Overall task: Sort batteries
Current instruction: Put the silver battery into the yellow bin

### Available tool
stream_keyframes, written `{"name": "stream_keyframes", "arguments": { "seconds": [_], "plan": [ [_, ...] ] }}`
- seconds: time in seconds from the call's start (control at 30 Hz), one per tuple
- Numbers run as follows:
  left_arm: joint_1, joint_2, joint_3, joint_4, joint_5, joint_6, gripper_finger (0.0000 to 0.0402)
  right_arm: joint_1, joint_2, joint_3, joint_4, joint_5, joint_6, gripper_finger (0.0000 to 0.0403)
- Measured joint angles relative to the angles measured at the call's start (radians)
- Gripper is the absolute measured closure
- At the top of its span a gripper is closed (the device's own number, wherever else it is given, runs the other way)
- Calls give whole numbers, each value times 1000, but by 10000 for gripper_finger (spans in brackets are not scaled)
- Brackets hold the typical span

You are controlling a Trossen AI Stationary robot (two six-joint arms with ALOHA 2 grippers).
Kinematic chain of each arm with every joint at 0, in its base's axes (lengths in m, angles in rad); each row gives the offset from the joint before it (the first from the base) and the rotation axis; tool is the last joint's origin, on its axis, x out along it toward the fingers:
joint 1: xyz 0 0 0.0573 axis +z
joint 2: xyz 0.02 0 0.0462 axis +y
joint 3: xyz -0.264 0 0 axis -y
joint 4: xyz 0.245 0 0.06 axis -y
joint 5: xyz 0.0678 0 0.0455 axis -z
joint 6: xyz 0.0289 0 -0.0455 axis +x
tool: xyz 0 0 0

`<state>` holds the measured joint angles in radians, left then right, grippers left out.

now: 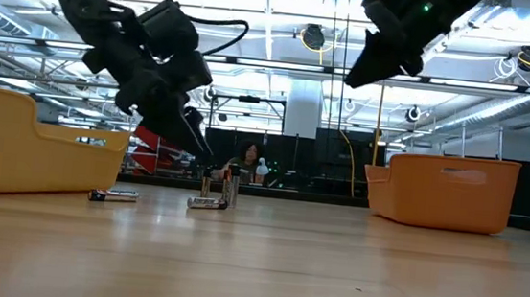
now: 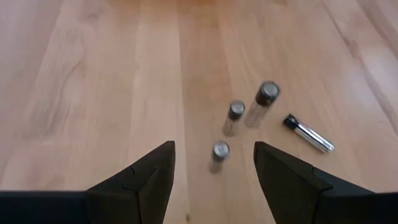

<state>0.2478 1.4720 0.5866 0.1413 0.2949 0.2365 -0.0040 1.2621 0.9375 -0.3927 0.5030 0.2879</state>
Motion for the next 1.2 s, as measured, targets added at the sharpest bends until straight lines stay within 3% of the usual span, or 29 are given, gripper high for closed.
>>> {"name": "stream_keyframes", "arguments": {
  "seconds": [0.17,0.33,0.73,0.87,1.0,1.13,1.2],
  "plan": [
    [0,30,74,-70,0,79,174,11,0,0,85,6,-65,294],
    [0,69,102,-129,85,165,179,56,0,-8,113,60,-91,294],
    [0,165,102,-59,90,171,194,99,1,-152,320,102,-52,294],
    [0,182,102,-33,47,189,201,99,1,-163,322,102,-22,294],
    [0,194,102,-37,35,234,257,103,1,-163,326,103,-17,294],
    [-2,195,102,-37,37,264,356,104,1,-163,364,103,-36,294],
    [-6,195,102,-36,41,267,368,104,1,-163,382,103,-43,294]
  ]
}}
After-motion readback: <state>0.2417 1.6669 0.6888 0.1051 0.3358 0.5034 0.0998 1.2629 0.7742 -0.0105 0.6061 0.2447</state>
